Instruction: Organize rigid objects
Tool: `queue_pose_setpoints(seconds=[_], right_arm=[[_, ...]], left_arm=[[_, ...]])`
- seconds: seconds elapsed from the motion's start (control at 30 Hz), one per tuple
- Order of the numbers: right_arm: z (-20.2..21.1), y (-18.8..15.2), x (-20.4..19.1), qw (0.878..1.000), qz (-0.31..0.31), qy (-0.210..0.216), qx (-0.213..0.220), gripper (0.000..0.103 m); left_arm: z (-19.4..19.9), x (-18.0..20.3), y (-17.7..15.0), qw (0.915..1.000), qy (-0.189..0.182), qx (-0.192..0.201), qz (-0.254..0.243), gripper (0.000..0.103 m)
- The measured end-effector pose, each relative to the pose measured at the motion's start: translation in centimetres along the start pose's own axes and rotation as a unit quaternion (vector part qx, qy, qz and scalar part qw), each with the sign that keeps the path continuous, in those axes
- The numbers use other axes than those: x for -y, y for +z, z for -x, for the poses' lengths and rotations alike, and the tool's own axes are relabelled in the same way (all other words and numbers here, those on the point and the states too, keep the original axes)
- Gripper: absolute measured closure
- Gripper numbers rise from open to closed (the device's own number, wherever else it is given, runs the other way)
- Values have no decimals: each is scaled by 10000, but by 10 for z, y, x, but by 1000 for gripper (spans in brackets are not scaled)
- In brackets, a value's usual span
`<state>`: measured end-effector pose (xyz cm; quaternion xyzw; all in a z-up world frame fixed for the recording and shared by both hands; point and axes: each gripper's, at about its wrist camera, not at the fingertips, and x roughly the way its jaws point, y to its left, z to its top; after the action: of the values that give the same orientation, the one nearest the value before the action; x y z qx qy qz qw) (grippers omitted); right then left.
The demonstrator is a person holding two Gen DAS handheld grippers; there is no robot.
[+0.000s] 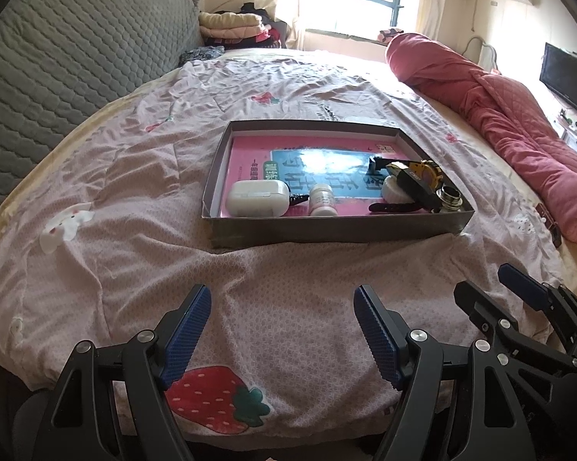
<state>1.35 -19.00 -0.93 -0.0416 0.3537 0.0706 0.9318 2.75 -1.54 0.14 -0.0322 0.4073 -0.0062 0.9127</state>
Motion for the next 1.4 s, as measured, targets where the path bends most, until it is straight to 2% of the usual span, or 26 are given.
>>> queue_pose_setpoints(seconds=[0.77,1.4], right_arm=[[-15,-1,5,9999,-71,16,-98,44],[-16,-1,3,9999,17,-63,-128,44]], left_arm=[[-16,2,-4,9998,105,-173,-12,25],[-15,-1,-4,9997,200,-134,8,25]])
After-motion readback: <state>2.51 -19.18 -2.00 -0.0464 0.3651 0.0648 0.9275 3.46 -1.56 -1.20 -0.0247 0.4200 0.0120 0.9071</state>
